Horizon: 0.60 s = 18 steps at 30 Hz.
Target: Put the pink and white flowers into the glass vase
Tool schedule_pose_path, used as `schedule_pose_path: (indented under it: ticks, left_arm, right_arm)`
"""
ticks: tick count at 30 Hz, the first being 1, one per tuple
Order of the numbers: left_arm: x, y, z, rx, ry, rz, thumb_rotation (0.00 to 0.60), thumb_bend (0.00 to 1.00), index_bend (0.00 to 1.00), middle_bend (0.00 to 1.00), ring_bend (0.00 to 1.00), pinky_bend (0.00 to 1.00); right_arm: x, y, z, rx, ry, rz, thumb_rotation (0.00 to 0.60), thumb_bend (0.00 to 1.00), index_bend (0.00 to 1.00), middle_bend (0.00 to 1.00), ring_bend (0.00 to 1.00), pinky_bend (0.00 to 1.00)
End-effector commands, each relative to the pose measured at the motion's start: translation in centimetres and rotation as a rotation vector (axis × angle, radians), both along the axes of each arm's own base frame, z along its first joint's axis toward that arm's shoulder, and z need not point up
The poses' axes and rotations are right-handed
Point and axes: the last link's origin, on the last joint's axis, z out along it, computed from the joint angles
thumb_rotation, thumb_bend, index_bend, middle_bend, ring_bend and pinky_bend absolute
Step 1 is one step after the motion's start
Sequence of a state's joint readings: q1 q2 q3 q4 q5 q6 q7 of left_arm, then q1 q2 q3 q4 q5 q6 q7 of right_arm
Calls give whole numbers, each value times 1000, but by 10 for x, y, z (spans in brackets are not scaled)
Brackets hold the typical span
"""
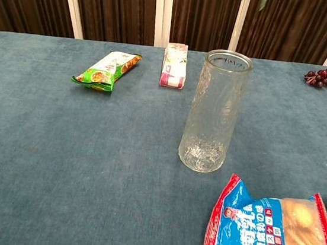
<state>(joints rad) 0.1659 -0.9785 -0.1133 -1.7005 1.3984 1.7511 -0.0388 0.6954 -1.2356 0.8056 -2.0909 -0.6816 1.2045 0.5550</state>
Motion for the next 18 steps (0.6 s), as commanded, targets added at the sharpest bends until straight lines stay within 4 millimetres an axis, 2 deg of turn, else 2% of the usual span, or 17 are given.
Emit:
schedule_pose_path:
  ticks: [1, 11, 18]
  left_arm:
    - [-1, -1, 2, 3, -4, -2, 600, 194, 144, 0, 0, 0]
    - [-3, -2, 5, 11, -4, 9, 600, 194, 144, 0, 0, 0]
    - [-3, -2, 5, 14, 0, 14, 600, 194, 144, 0, 0, 0]
  right_arm:
    - [9, 4, -15, -3, 19, 9, 600, 369, 555, 500, 598, 375]
    - [8, 7, -48, 2, 64, 10, 600, 369, 555, 501, 598, 375]
    - [3, 8, -61, 19, 66, 10, 600, 369, 555, 501, 599, 375]
